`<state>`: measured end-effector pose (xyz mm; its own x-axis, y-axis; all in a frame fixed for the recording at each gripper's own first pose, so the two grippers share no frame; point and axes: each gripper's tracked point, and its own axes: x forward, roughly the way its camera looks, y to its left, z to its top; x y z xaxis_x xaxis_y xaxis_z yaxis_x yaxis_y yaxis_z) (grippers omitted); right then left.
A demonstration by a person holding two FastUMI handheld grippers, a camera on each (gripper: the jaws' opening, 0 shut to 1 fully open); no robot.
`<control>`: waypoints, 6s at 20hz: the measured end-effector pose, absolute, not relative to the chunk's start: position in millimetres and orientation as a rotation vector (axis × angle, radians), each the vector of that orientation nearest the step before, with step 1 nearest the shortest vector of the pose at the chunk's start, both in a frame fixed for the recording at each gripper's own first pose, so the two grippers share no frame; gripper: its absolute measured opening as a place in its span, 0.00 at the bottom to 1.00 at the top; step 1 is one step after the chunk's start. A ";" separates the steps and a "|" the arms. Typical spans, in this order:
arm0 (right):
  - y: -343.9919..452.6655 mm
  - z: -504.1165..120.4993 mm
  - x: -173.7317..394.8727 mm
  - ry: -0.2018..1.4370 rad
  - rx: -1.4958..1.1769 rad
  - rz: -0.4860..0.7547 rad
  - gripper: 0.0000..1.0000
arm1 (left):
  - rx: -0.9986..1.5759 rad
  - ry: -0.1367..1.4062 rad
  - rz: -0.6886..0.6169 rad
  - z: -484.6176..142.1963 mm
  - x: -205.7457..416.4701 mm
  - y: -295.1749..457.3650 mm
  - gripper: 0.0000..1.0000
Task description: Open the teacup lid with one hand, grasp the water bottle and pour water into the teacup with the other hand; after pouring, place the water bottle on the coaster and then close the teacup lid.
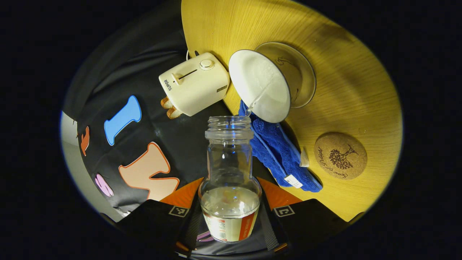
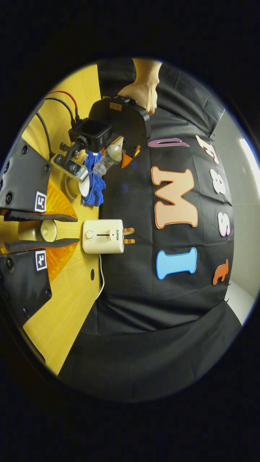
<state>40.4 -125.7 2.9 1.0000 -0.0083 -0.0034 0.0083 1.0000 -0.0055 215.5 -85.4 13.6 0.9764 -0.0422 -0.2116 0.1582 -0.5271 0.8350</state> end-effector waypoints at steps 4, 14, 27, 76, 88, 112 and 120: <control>-125.5 3.5 40.6 0.004 -0.006 -0.008 0.23 | 2.107 0.085 -0.259 9.0 215.5 -84.4 0.70; -129.2 3.6 40.3 0.006 -0.006 -0.021 0.24 | 1.508 0.115 -0.306 -13.1 210.7 -72.5 0.69; -133.4 3.7 40.2 0.003 -0.009 -0.042 0.24 | 0.126 0.086 -0.232 -16.5 231.9 -96.7 0.68; -43.7 -2.1 101.1 0.008 -0.003 0.128 0.24 | -0.008 -0.019 -0.196 -23.2 70.6 -38.6 0.94; 5.5 -5.3 182.8 0.012 -0.002 0.154 0.24 | -0.006 -0.019 -0.193 -23.8 69.9 -37.1 0.94; 32.9 -28.0 219.1 0.148 -0.076 0.223 0.30 | -0.007 -0.017 -0.194 -24.6 71.3 -36.9 0.94; 15.1 -10.5 211.9 0.057 -0.011 0.162 0.97 | -0.007 -0.016 -0.181 -25.1 71.0 -34.8 0.94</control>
